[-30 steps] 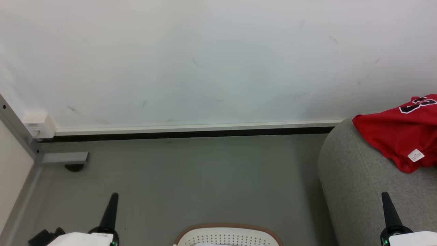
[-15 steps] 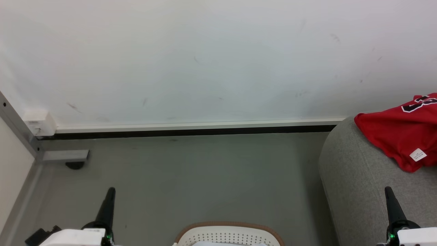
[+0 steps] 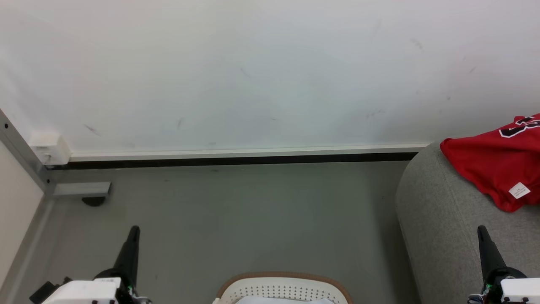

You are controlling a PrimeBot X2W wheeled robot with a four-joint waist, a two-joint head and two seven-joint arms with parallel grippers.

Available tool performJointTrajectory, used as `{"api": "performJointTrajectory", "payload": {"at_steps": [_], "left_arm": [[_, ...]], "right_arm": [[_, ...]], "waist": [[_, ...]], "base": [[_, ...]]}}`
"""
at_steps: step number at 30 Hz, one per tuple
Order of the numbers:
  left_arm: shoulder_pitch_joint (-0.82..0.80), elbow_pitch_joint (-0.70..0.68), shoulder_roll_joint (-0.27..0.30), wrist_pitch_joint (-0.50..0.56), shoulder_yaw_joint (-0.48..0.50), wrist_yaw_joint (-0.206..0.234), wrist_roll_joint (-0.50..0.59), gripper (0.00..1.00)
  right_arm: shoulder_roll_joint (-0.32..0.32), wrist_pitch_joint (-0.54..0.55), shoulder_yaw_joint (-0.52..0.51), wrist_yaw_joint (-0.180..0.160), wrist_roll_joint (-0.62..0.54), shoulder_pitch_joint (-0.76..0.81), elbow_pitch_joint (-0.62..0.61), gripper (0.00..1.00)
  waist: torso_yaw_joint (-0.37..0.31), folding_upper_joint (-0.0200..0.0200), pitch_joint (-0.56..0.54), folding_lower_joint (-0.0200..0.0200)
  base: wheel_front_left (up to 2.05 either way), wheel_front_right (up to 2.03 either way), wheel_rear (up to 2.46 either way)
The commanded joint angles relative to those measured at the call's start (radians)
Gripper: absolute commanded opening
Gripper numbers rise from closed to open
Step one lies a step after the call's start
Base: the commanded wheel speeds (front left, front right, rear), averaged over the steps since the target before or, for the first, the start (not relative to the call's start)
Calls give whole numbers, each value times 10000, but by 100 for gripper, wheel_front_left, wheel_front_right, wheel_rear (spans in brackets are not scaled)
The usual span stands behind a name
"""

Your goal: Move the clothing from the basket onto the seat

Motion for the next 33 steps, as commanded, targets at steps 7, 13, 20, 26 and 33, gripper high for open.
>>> {"api": "performJointTrajectory", "payload": {"at_steps": [7,13,20,26,33], "left_arm": [[-198,-74,-19,176,190,-32,-592,0],[-253,-96,-47,287,271,-32,-962,0],[-244,-97,-51,300,281,-32,-1018,0],[-244,-97,-51,300,281,-32,-1018,0],[-244,-97,-51,300,281,-32,-1018,0]], "right_arm": [[-73,167,-62,-19,710,-204,-83,0],[-87,239,-90,-20,1139,-256,-105,0],[-101,255,-75,-21,1201,-264,-111,0],[-111,236,-55,-21,1220,-261,-111,0],[-120,219,-39,-21,1230,-259,-112,0]], "waist": [[23,-1,47,-1],[39,-1,82,-1],[43,-1,90,-1],[43,-1,90,-1],[43,-1,90,-1]], "base": [[0,0,0],[0,0,0],[0,0,0],[0,0,0],[0,0,0]]}}
